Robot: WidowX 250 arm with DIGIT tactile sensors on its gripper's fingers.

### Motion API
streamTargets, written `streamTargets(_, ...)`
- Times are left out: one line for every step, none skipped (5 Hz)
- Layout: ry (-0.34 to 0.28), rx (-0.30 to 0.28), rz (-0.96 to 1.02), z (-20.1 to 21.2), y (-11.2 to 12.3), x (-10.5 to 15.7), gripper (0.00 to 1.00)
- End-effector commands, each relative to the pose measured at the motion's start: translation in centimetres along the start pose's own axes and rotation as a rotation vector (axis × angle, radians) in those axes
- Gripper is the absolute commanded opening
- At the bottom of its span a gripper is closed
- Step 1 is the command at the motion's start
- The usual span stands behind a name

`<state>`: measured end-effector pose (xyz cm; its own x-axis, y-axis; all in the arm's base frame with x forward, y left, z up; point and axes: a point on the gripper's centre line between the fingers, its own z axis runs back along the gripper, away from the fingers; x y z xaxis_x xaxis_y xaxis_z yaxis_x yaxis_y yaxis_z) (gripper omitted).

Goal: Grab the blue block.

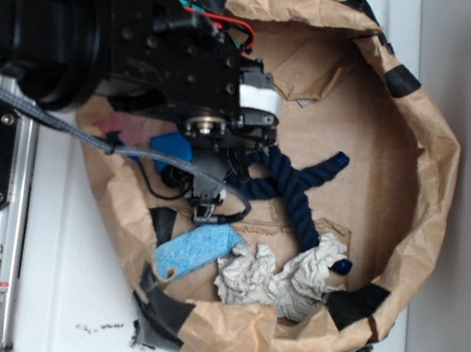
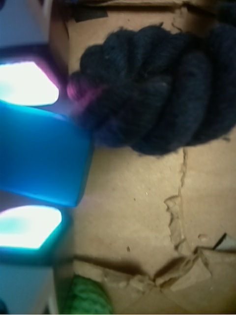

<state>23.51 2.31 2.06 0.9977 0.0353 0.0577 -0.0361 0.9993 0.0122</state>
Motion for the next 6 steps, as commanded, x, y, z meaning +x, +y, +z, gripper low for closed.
streamTargets(-0.036,0.066,0.014,0.4,1.1,-0.2,0.0)
streamTargets(-0.048,0.083,0.016,3.9,1.6,0.3,0.0)
streamTargets(-0.166,0.055,-0.099,8.9,2.1,0.9,0.0)
streamTargets(-0.186,0.007,-0.112,13.9,2.8,1.2,0.0)
streamTargets(-0.177,0.006,-0.109,18.3,2.6,1.7,0.0)
streamTargets(-0.186,0.059,-0.105,17.9,2.0,1.9,0.0)
